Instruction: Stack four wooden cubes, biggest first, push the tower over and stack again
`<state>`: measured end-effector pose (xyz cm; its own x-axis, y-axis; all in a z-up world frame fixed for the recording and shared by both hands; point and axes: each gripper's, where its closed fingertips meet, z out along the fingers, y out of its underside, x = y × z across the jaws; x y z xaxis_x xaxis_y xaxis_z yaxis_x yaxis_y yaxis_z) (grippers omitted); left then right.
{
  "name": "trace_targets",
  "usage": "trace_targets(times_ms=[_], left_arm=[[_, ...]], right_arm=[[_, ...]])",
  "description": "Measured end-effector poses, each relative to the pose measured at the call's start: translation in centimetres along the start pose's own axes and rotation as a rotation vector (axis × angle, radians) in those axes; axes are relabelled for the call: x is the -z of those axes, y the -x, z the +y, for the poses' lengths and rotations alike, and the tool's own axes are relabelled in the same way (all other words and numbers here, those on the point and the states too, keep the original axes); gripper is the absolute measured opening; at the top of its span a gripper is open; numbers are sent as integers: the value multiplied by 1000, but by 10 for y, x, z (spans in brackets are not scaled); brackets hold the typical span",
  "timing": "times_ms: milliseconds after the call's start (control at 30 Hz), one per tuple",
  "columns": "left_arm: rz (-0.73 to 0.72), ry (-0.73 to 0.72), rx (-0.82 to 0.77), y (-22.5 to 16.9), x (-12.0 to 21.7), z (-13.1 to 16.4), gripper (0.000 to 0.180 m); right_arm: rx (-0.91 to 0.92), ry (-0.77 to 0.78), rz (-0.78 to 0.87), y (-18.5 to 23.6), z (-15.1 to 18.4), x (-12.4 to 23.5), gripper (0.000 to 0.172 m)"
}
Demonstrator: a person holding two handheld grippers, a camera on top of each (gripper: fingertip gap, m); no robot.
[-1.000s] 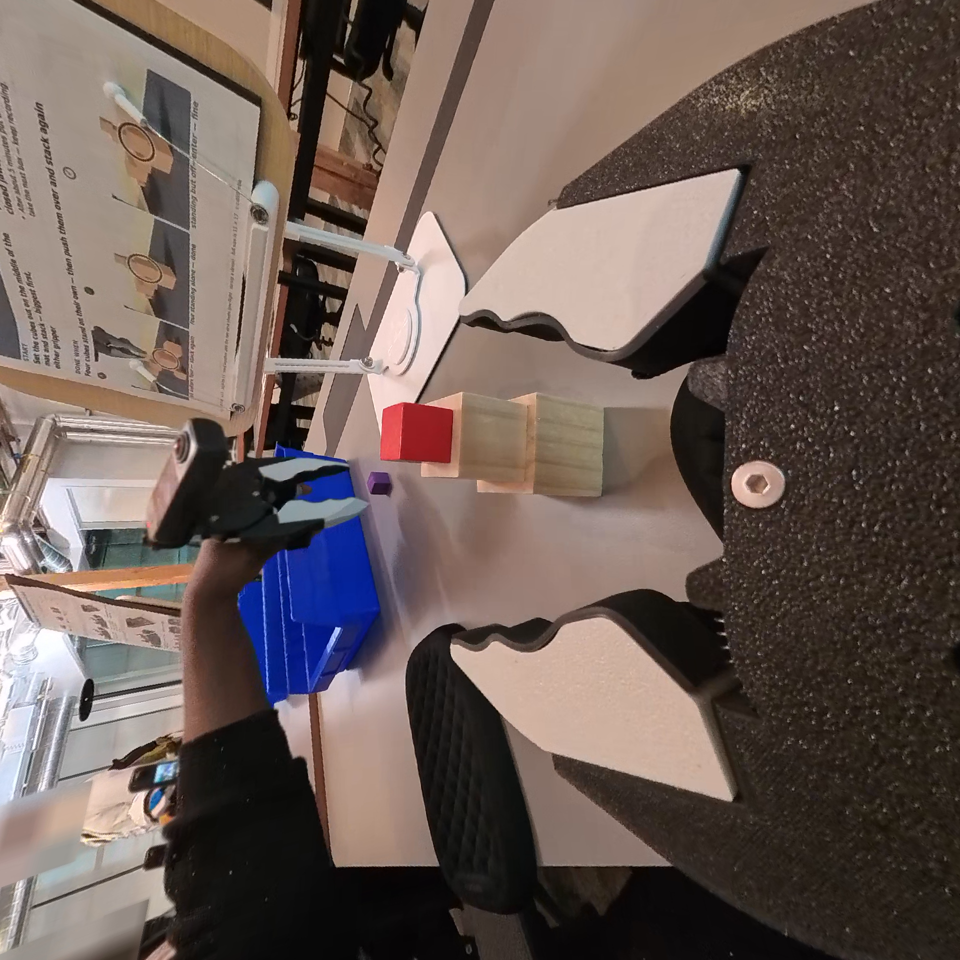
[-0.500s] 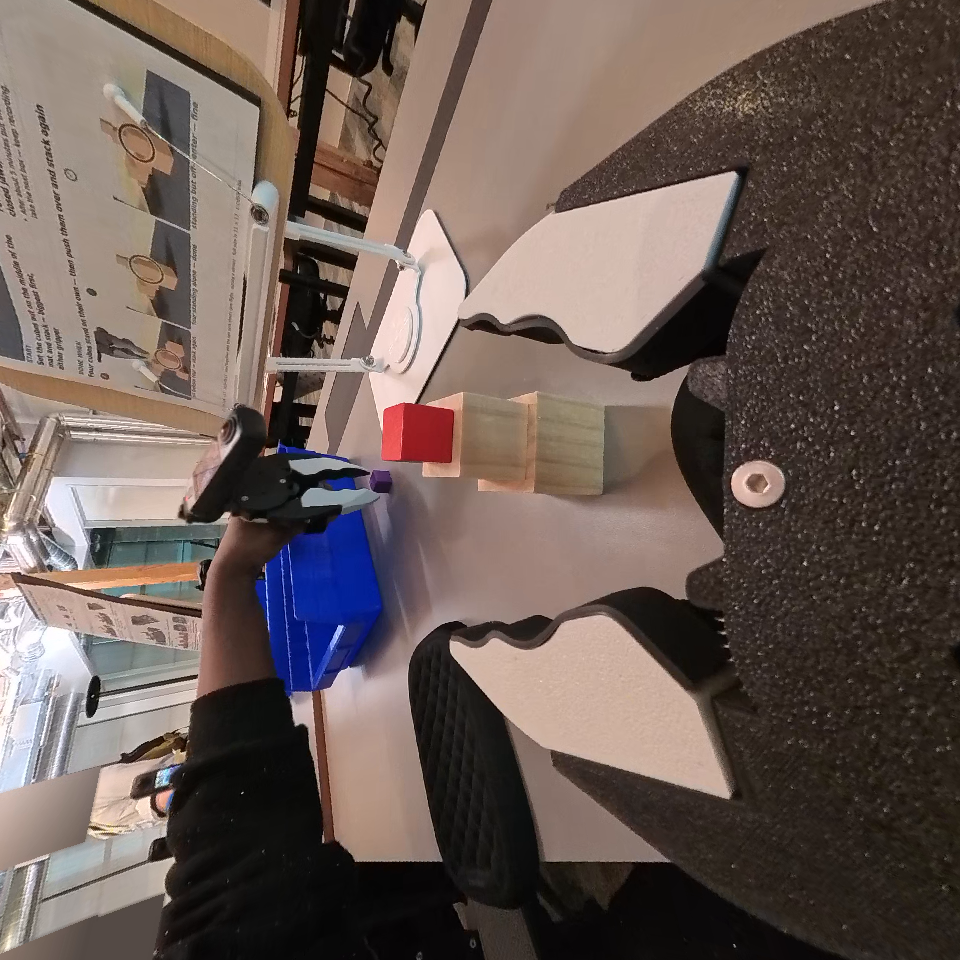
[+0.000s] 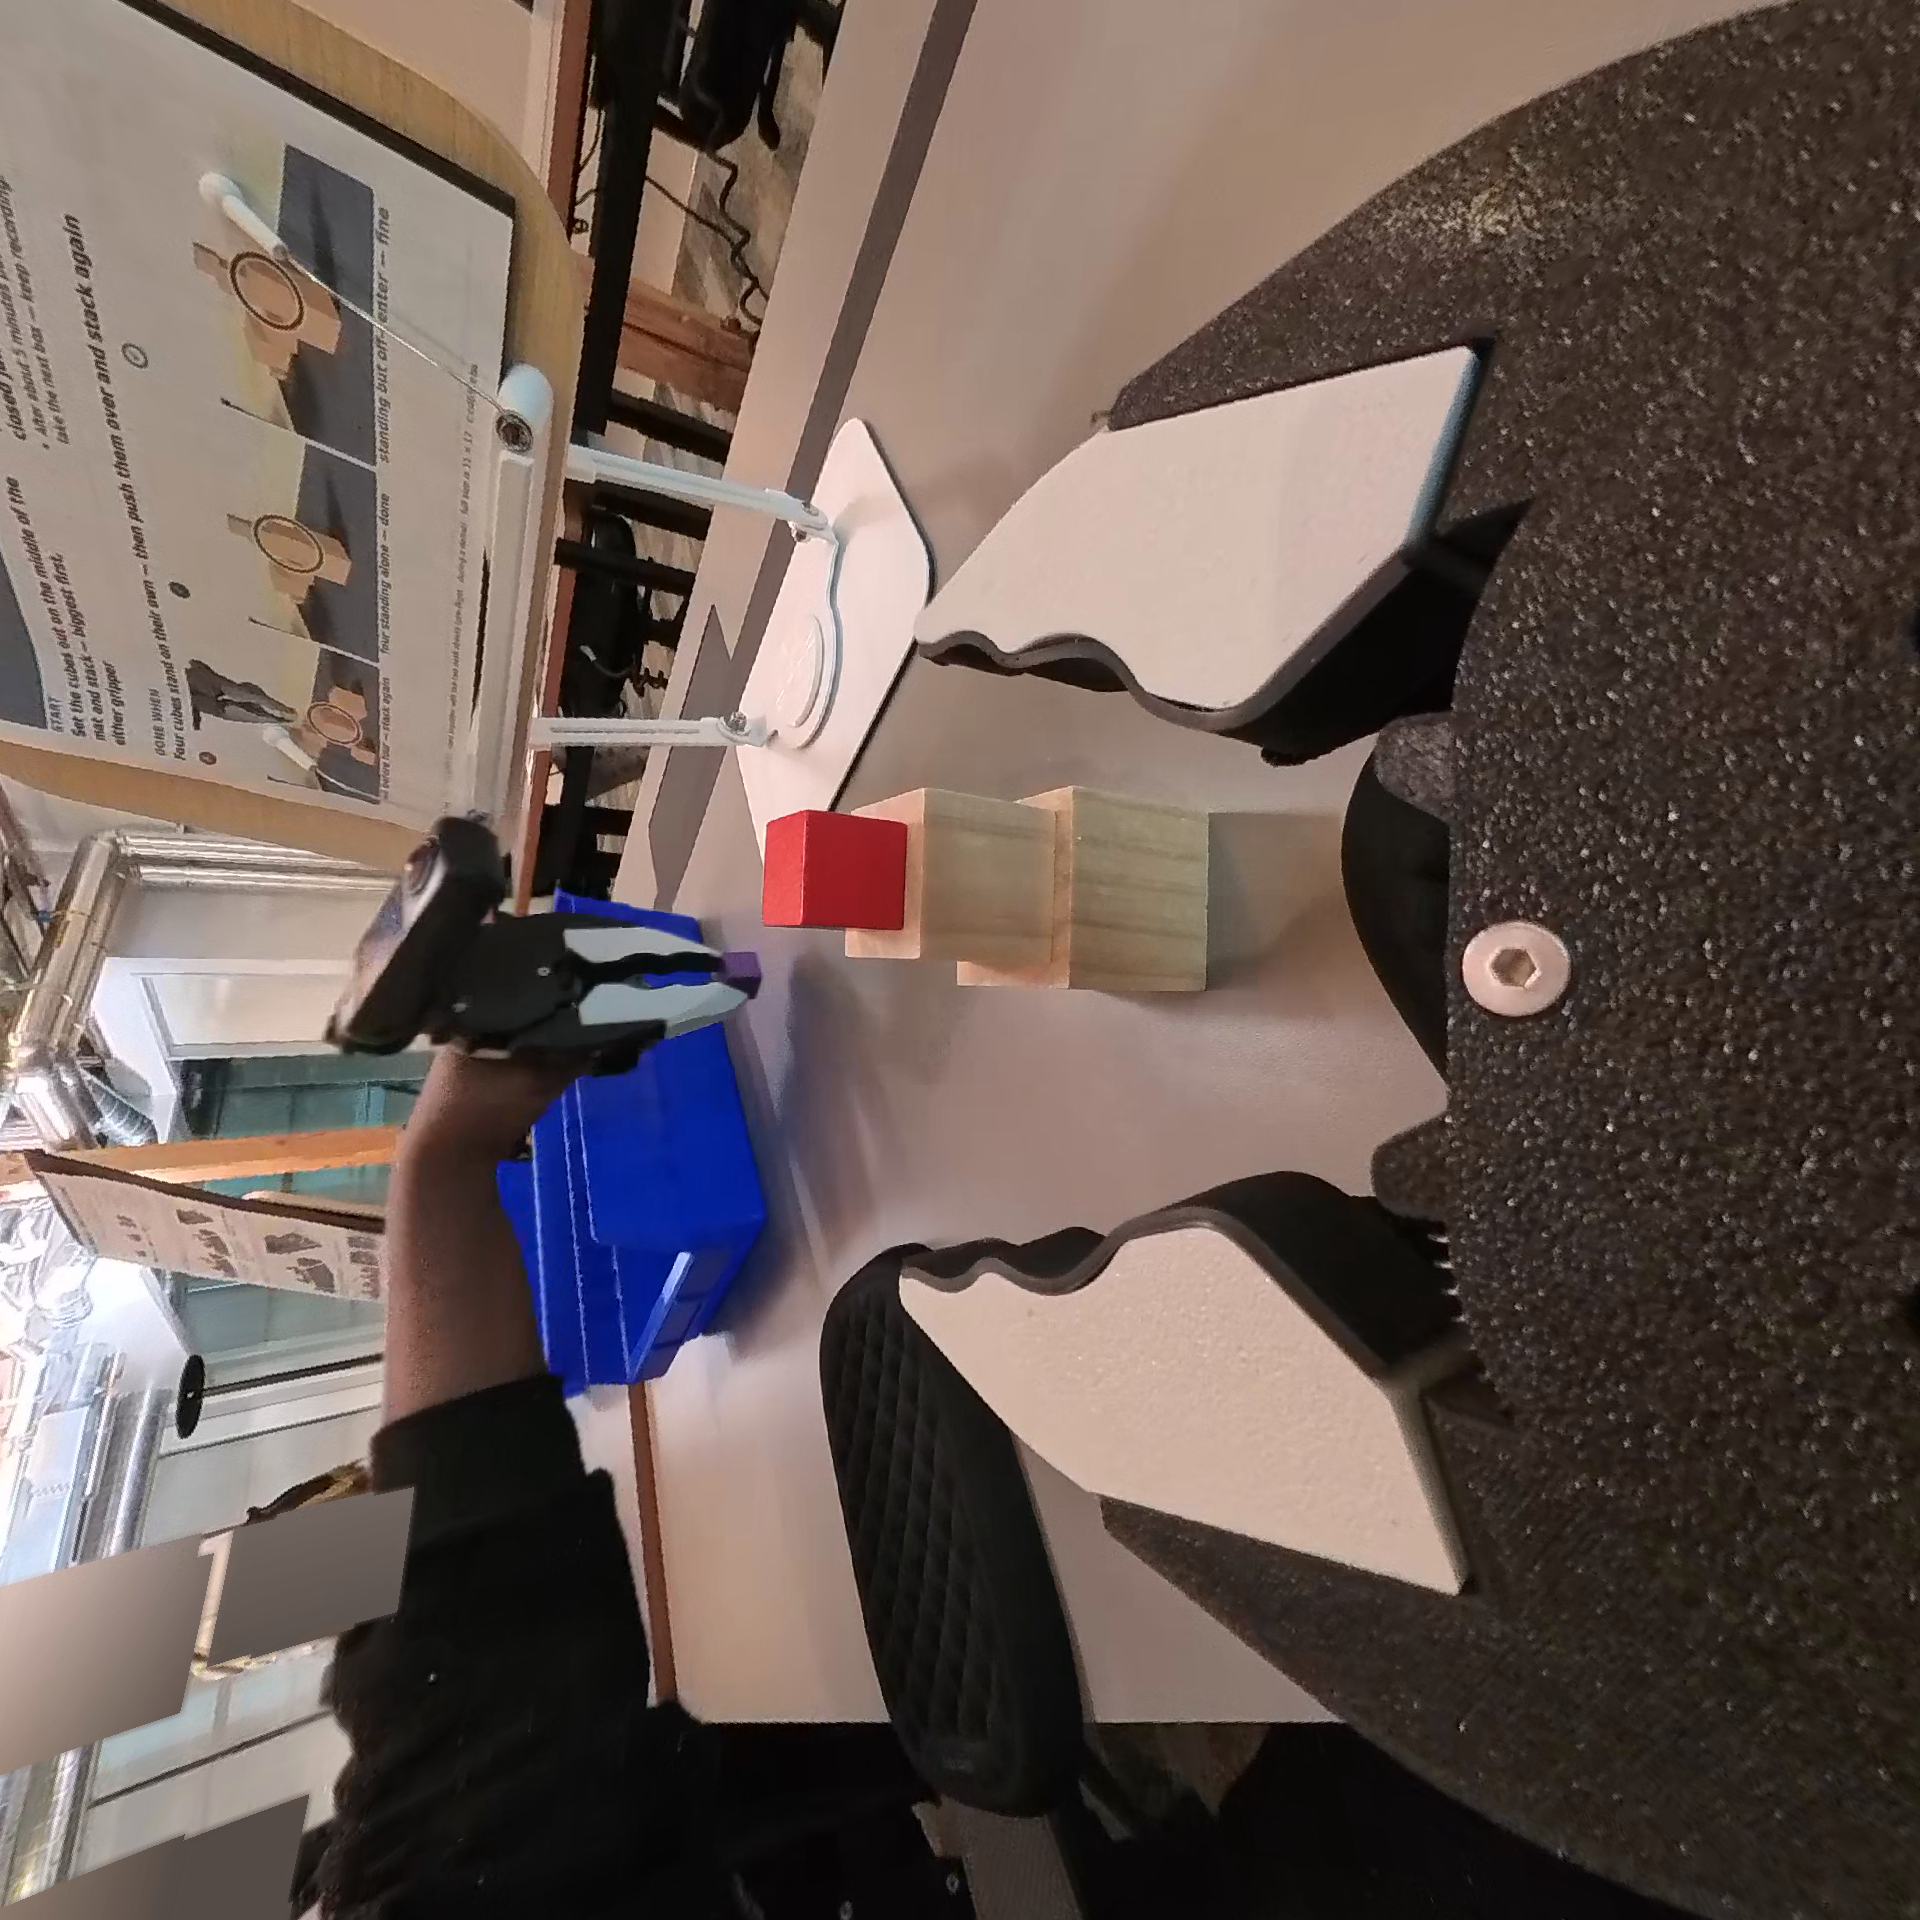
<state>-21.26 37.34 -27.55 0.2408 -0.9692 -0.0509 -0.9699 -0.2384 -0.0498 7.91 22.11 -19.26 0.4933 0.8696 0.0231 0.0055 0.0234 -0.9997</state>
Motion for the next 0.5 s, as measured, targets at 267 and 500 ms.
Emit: trace_targets(times_ms=[267,500], left_arm=[[-1,-92,-293,-85,74,-81,21],[-49,-158,-584,-147,108,-170,21]], right_arm=[[6,9,7,0,1,-1,103],[15,10,10,0,1,-1,103]])
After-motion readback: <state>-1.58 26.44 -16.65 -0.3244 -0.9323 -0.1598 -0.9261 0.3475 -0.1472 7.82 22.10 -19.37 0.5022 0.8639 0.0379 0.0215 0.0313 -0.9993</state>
